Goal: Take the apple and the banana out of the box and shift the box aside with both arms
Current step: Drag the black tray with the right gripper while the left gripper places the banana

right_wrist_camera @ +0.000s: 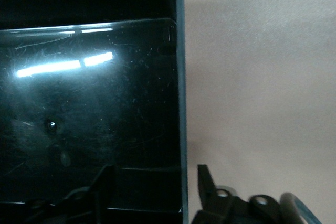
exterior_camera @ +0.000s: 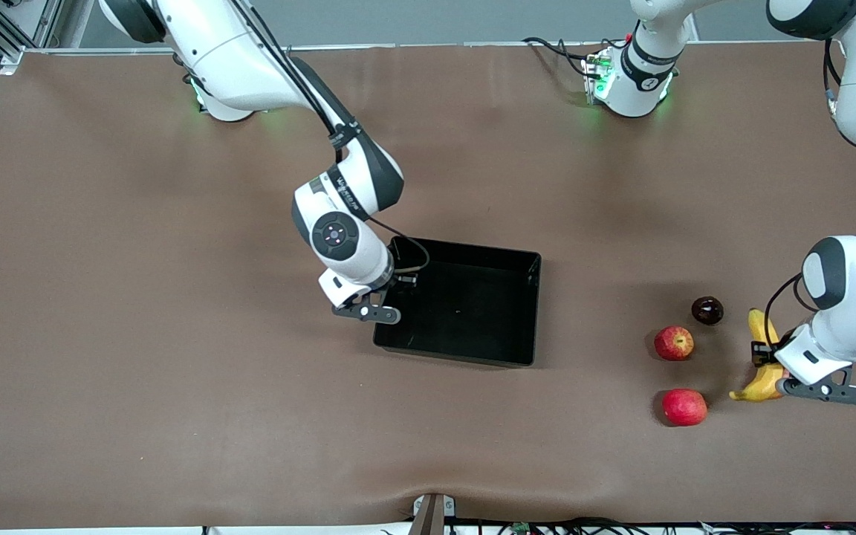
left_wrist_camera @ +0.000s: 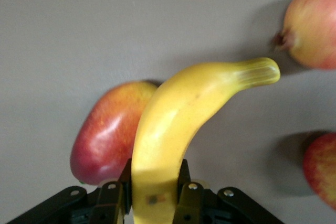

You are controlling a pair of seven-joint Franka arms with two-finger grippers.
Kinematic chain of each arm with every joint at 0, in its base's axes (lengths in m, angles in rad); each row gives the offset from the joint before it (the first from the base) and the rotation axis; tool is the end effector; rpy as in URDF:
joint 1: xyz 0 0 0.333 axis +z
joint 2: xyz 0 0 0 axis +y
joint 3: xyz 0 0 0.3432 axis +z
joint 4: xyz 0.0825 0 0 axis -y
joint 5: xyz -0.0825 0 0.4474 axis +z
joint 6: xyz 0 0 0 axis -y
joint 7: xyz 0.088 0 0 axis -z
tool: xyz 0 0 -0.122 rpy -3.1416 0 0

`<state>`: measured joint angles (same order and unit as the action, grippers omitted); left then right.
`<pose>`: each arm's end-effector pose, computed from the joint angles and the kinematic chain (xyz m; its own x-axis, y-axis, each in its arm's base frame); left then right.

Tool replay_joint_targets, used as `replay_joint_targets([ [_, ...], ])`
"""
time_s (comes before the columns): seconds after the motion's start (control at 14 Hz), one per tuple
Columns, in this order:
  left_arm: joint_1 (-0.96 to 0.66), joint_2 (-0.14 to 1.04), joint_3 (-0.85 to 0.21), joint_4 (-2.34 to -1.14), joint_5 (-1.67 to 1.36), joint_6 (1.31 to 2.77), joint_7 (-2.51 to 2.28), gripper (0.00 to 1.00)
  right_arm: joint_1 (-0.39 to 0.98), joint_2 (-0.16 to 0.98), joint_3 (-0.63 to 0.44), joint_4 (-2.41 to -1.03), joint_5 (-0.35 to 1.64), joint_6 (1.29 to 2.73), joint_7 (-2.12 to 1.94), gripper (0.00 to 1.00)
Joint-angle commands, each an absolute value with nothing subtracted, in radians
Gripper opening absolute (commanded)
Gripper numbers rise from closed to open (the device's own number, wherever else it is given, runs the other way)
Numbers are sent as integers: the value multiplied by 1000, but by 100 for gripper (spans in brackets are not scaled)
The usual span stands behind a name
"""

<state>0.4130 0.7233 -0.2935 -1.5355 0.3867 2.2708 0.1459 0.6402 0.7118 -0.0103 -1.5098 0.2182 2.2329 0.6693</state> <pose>0.7686 0.1385 0.2129 0.9804 -0.1952 0.0258 -0.1909 -0.9744 -0.1186 0.6263 0.4693 0.2133 0.9815 -0.1620 -0.1023 -0.1747 -0.9760 -0.1303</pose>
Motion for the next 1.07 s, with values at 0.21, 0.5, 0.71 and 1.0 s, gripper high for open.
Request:
replay_joint_targets([
  [0.21,425,686,-304,-1678,420,2334,166,0,627,706,-23,-1493,221,2209,686,0],
  [0.5,442,692,-304,-1683,460,2347,167,1,571,609,-34,-1490,219,2019,677,0],
  [0.71,436,695,-304,-1675,460,2347,167,1,473,517,-35,-1491,203,1895,626,0],
  [1.0,429,696,-304,-1671,462,2347,169,67,301,407,-35,-1547,164,1781,436,0],
])
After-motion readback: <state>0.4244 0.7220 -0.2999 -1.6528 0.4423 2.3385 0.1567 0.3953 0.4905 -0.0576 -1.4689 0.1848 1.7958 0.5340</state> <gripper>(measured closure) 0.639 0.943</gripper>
